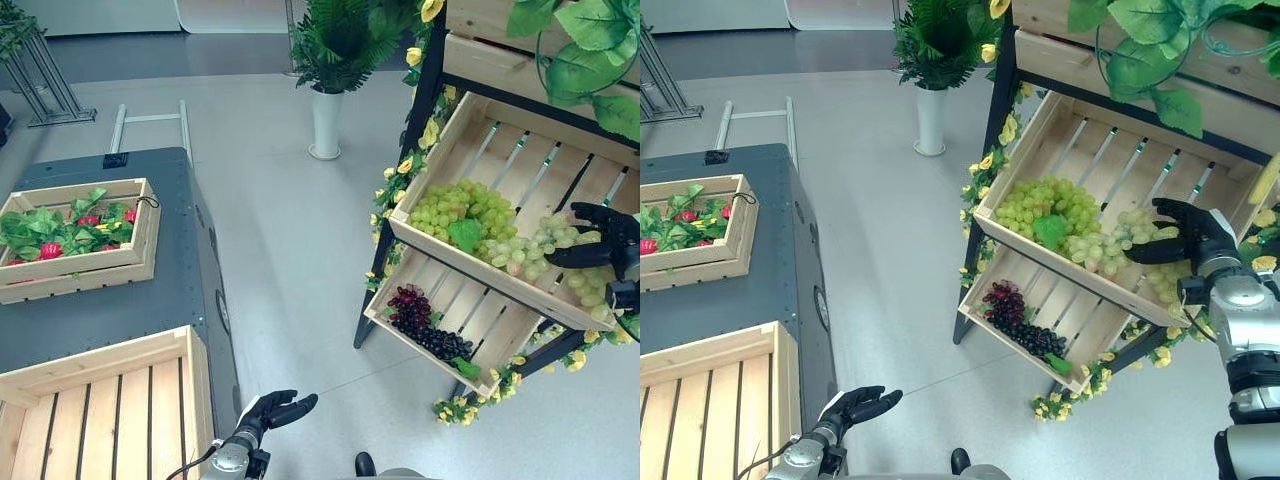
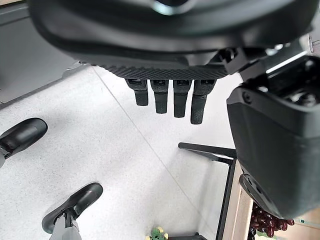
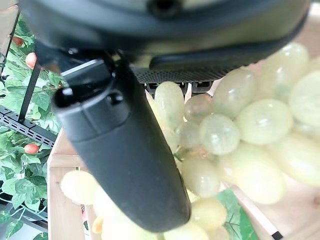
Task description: Pick up the fruits from the basket on one side to the basket on the other side
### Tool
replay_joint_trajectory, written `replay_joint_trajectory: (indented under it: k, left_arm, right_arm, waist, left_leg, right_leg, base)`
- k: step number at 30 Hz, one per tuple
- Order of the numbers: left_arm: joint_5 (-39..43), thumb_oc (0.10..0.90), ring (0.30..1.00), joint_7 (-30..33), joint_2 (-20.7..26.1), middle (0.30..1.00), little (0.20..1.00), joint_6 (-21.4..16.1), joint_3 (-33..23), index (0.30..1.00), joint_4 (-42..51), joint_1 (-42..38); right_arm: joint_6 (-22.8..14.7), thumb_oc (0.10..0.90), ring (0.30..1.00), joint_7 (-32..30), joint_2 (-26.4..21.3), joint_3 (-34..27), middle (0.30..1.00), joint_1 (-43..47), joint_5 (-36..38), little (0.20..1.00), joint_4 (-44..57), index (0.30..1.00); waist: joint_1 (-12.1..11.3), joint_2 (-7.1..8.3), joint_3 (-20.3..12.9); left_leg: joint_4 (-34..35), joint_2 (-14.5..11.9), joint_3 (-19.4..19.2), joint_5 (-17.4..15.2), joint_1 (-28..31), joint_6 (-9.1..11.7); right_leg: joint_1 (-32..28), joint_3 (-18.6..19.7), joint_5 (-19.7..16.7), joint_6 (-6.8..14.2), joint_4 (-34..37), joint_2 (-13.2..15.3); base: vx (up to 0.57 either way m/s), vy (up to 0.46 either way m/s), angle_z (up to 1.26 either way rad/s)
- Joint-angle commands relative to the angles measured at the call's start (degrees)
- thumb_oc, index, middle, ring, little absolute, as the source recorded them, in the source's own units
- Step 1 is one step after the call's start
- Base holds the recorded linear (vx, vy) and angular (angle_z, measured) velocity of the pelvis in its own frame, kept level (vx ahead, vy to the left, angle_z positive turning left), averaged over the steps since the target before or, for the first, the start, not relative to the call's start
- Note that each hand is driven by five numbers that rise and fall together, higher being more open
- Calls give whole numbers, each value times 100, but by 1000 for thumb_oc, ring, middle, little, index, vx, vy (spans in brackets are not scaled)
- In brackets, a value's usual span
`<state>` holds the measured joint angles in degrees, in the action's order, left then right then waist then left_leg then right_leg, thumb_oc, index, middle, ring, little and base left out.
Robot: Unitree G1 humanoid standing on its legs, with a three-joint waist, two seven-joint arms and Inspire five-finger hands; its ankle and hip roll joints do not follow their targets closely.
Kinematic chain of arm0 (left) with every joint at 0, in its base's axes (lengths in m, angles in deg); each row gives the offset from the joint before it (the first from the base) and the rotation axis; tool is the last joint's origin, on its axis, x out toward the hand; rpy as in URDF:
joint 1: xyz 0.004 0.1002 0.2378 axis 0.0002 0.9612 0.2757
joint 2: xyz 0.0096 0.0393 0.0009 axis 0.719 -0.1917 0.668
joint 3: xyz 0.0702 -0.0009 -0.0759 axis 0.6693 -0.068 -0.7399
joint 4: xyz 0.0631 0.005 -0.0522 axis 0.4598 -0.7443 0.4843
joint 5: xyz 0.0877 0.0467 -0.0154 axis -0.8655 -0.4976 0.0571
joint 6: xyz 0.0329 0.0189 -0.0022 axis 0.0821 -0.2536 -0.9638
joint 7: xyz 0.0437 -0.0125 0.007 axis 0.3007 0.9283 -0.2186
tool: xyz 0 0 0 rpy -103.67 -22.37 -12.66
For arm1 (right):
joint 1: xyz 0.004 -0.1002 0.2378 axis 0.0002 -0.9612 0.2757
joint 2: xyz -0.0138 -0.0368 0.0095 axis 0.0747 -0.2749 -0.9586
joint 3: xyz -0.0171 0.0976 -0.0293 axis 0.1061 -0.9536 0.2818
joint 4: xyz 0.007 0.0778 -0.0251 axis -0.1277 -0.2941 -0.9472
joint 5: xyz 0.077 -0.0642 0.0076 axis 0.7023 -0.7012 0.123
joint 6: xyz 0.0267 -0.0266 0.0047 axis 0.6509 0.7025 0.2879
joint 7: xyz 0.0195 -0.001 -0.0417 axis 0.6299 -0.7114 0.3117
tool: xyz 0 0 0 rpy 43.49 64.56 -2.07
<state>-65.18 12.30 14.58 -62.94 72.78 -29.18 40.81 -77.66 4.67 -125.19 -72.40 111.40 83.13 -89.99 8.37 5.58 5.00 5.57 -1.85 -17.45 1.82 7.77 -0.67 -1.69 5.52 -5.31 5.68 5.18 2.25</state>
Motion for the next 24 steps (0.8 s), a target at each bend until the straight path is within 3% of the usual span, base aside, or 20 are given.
replay_joint_trajectory:
  k: [1,12,16,24]
  left_arm:
    - [-19,800,900,-109,144,900,900,-509,266,900,276,-431]
    - [-143,800,900,-59,100,900,900,-500,62,900,112,-379]
    - [-154,800,900,5,74,900,900,-518,-5,900,119,-358]
    - [-155,800,900,52,51,900,900,-567,-99,900,114,-364]
  right_arm:
    - [-822,800,900,54,-584,-455,900,835,-142,900,293,900]
    - [-1032,800,900,190,-476,-1080,900,-253,-503,900,1801,900]
    - [-1280,800,900,129,-338,-1449,900,-831,-934,900,2567,900]
    - [-1232,800,900,88,-377,-1994,900,-1700,-1497,900,3562,900]
  waist:
    - [-107,96,-180]
    - [205,94,-209]
    - [355,73,-222]
    - [555,51,-205]
  left_leg:
    - [-57,156,260,-792,203,19]
    - [-57,124,69,-821,225,-4]
    - [-57,110,-30,-838,237,-17]
    - [-80,94,-143,-878,236,-39]
  right_leg:
    - [-239,-171,308,-72,-18,-398]
    - [-191,29,312,-64,-18,-451]
    - [-162,132,315,-54,-30,-480]
    - [-117,282,324,-37,-61,-524]
  base:
    - [8,9,-3]
    - [5,3,-2]
    - [14,10,-15]
    - [3,1,-8]
